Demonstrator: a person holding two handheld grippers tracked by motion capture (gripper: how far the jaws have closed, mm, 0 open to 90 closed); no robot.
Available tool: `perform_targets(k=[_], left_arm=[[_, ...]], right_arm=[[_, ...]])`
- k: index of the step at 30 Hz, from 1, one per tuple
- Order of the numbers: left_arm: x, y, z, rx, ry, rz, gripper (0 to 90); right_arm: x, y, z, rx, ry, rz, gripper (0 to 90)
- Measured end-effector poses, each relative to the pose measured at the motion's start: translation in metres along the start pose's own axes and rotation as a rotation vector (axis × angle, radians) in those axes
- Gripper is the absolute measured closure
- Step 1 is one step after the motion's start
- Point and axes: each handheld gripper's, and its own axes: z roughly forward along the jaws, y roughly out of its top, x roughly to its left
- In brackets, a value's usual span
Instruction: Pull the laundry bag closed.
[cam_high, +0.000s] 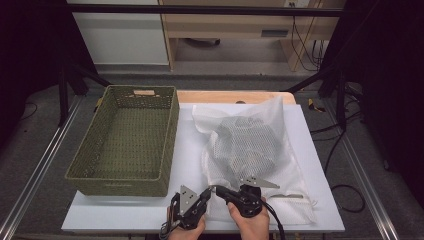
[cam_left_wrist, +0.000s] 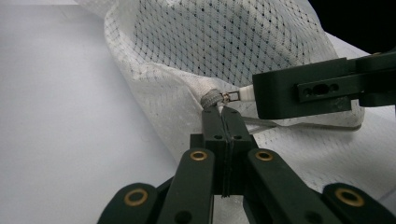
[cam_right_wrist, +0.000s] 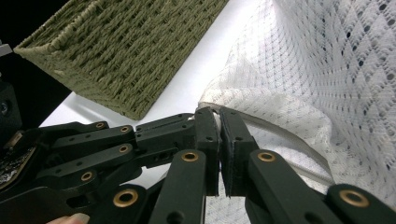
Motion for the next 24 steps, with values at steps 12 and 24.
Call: perform_targets(k=[12, 24], left_arm=[[-0.0015, 0.0003, -0.0047, -0.012, 0.010, 0.016, 90.0], [0.0000, -0.0002, -0.0071, -0.010, 0.005, 0.024, 90.0]], right_arm=[[0.0026, 0.0010, -0.0009, 0.003, -0.001, -0.008, 87.3], [0.0030, 0.0009, 0.0006, 0.011, 0.008, -0.016, 87.3]])
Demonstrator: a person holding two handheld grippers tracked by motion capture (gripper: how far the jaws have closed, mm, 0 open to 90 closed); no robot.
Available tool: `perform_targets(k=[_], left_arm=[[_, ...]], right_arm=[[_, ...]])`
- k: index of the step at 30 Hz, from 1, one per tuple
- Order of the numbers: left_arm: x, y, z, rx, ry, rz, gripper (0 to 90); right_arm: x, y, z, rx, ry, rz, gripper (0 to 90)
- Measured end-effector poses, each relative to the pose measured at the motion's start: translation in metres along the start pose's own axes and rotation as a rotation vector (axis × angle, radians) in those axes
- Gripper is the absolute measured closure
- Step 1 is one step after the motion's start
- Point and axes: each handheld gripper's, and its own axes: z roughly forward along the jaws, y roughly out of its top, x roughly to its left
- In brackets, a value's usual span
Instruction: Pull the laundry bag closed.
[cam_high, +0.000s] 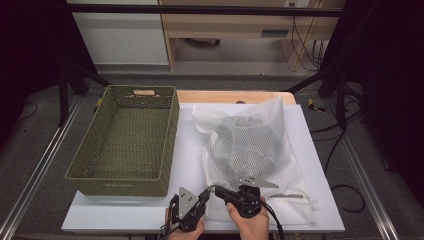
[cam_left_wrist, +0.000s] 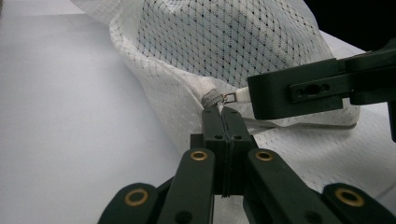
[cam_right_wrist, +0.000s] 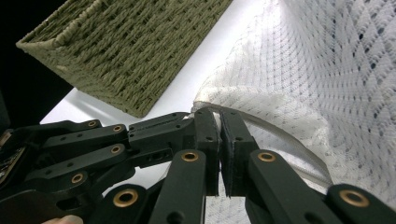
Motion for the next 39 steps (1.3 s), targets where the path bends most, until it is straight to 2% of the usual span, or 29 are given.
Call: perform_targets(k=[1, 4, 5, 6, 7, 8, 9, 11, 14, 16, 17, 21, 25, 31, 34, 38, 39], left_arm=[[0.001, 0.001, 0.000, 0.009, -0.007, 0.005, 90.0], [0.004, 0.001, 0.000, 0.022, -0.024, -0.015, 90.0], [0.010, 0.001, 0.003, 0.070, -0.068, -0.031, 89.9], [0.010, 0.001, 0.003, 0.070, -0.068, -0.031, 89.3], [0.016, 0.003, -0.001, 0.073, -0.071, -0.033, 86.8], [0.016, 0.003, -0.001, 0.073, -0.071, -0.033, 82.7], [0.018, 0.004, -0.002, 0.081, -0.072, -0.023, 82.7], [0.020, 0.006, -0.005, 0.101, -0.090, -0.002, 74.0], [0.023, 0.010, -0.014, 0.079, -0.076, 0.028, 69.3], [0.026, 0.017, -0.021, 0.066, -0.075, 0.019, 64.5], [0.028, 0.021, -0.022, 0.060, -0.078, 0.010, 64.5], [0.031, 0.035, -0.023, 0.097, -0.108, 0.045, 62.3], [0.034, 0.042, -0.017, 0.128, -0.132, 0.051, 60.9], [0.035, 0.042, -0.011, 0.157, -0.155, 0.050, 61.5], [0.037, 0.040, -0.008, 0.173, -0.162, 0.035, 62.4], [0.040, 0.040, -0.004, 0.203, -0.191, 0.027, 63.3], [0.041, 0.040, -0.002, 0.209, -0.206, 0.014, 63.3]], right_arm=[[0.000, 0.000, -0.001, 0.000, 0.001, -0.006, 87.2], [0.000, 0.000, 0.000, 0.003, 0.000, -0.007, 87.3], [0.002, 0.000, 0.001, 0.006, -0.011, -0.019, 87.2], [0.002, 0.000, 0.001, 0.006, -0.011, -0.019, 87.2], [0.001, -0.001, 0.001, 0.004, 0.014, -0.008, 87.2], [0.001, -0.001, 0.001, 0.004, 0.014, -0.008, 87.2], [0.002, -0.001, 0.000, 0.002, 0.012, -0.011, 87.2], [0.005, 0.001, -0.001, -0.007, 0.020, -0.019, 87.2], [0.006, 0.002, -0.001, -0.009, 0.023, -0.022, 87.2], [0.005, 0.002, -0.003, -0.012, 0.025, -0.014, 87.1], [0.004, 0.002, -0.003, -0.014, 0.027, -0.013, 87.1], [0.003, 0.004, -0.006, -0.021, 0.033, -0.008, 87.1], [0.004, 0.004, -0.006, -0.021, 0.038, -0.007, 87.1], [0.005, 0.004, -0.005, -0.018, 0.042, -0.011, 87.1], [0.005, 0.004, -0.005, -0.017, 0.044, -0.012, 87.1], [0.005, 0.004, -0.005, -0.018, 0.044, -0.007, 87.1], [0.005, 0.004, -0.005, -0.018, 0.044, -0.007, 87.1]])
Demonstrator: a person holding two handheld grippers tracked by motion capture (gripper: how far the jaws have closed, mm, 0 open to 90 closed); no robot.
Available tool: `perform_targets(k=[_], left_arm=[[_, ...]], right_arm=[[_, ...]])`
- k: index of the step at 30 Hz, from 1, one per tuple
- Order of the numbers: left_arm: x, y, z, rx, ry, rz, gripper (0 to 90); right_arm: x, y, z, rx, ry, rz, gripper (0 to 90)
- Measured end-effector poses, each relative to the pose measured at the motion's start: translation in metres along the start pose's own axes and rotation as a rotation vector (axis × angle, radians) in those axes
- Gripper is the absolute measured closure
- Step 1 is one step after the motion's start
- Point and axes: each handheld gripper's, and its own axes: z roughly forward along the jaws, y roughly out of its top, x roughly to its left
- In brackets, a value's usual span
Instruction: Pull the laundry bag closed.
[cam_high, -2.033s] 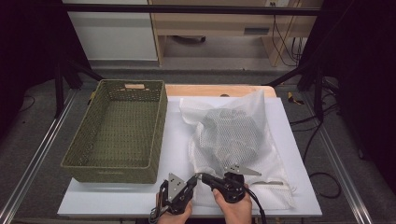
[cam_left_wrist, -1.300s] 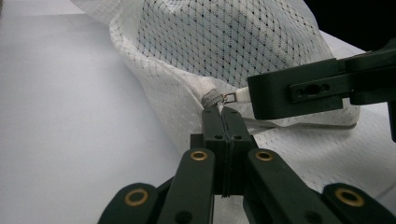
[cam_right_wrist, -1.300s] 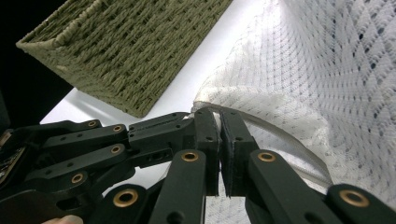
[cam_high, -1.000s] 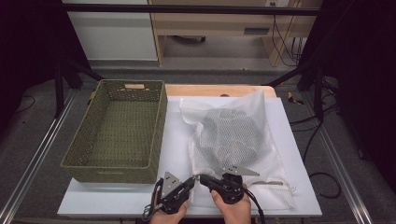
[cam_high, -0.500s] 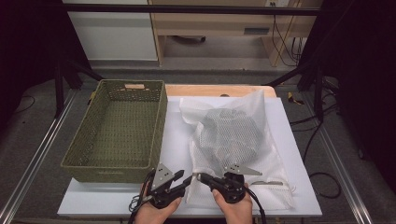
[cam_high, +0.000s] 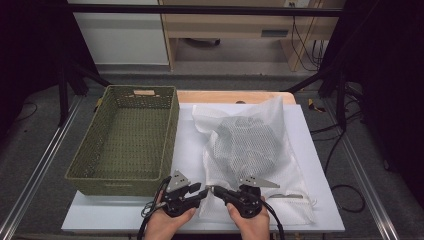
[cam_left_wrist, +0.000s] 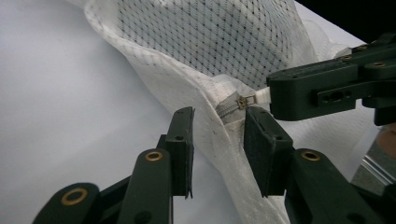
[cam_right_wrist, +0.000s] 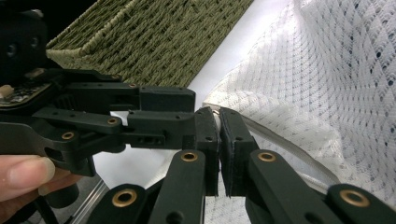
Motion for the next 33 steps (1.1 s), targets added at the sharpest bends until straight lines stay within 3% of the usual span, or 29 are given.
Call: perform_targets(k=[5, 10, 19, 24, 33], left_arm=[[0.003, 0.000, 0.004, 0.026, -0.033, -0.018, 62.7], [0.006, -0.002, 0.007, 0.020, -0.048, -0.038, 63.5], [0.007, -0.002, 0.010, 0.020, -0.092, -0.041, 76.7], [0.003, -0.001, 0.008, 0.014, -0.087, -0.038, 86.5], [0.000, 0.002, 0.001, -0.012, -0.050, -0.021, 88.3]], right_arm=[[0.000, 0.000, 0.000, -0.001, 0.002, 0.000, 87.1], [0.000, 0.000, 0.000, -0.001, 0.003, 0.001, 87.1], [-0.001, -0.001, 0.001, 0.002, -0.001, -0.001, 87.1], [-0.001, -0.002, 0.002, 0.002, -0.005, 0.000, 87.1], [-0.005, -0.003, 0.003, 0.009, -0.022, -0.002, 87.1]])
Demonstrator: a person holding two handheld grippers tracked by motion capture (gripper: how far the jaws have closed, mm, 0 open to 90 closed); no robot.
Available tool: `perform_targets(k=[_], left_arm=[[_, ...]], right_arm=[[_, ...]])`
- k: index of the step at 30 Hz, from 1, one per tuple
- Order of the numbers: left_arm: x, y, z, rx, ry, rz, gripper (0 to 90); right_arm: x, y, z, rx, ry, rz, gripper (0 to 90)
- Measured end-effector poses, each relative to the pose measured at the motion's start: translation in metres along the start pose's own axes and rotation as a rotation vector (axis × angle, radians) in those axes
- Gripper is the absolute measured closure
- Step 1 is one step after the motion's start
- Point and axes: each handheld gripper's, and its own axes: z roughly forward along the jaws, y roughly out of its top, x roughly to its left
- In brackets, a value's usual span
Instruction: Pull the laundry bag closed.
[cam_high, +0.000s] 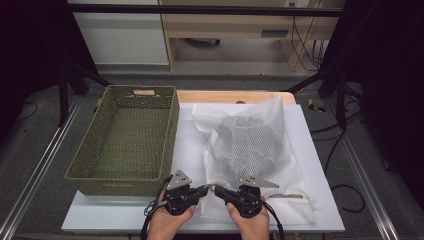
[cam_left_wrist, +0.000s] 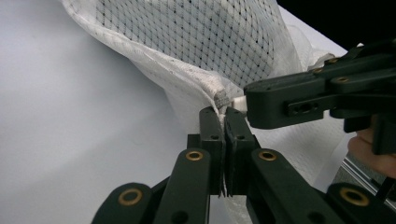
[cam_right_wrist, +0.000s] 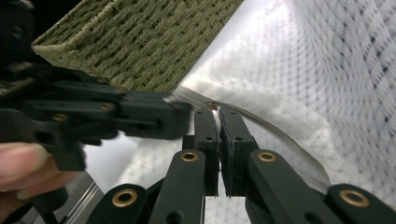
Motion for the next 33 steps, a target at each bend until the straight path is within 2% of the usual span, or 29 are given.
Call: perform_targets(k=[2, 3, 4, 9, 11, 13, 17, 20, 26, 33], left_arm=[[0.000, -0.001, -0.001, 0.003, -0.001, 0.000, 88.3], [0.001, -0.002, -0.001, -0.003, 0.004, -0.002, 88.3], [0.001, -0.003, -0.002, -0.008, 0.006, -0.007, 88.3], [0.006, -0.007, -0.014, -0.047, 0.028, -0.016, 88.2], [0.007, -0.008, -0.014, -0.052, 0.031, -0.020, 88.2], [0.008, -0.011, -0.013, -0.056, 0.037, -0.023, 88.2], [0.004, -0.016, -0.011, -0.071, 0.057, 0.005, 88.0], [0.004, -0.017, -0.011, -0.071, 0.067, 0.011, 88.0], [0.006, -0.019, -0.012, -0.074, 0.080, -0.003, 87.9], [0.006, -0.022, -0.011, -0.068, 0.090, -0.007, 88.0]], right_arm=[[-0.001, 0.000, 0.000, 0.007, 0.003, 0.001, 87.1], [0.000, 0.001, 0.000, 0.011, 0.001, -0.021, 87.1], [0.000, 0.001, 0.000, 0.011, 0.001, -0.021, 87.1], [-0.007, 0.003, -0.003, 0.021, -0.031, -0.060, 87.0], [-0.008, 0.004, -0.005, 0.024, -0.034, -0.055, 87.1], [-0.011, 0.006, -0.009, 0.025, -0.044, -0.075, 87.0], [-0.016, 0.009, -0.014, 0.053, -0.030, -0.093, 87.0], [-0.017, 0.011, -0.016, 0.068, -0.024, -0.096, 87.0], [-0.024, 0.013, -0.023, 0.088, -0.019, -0.102, 87.0], [-0.029, 0.013, -0.034, 0.106, -0.037, -0.131, 87.0]])
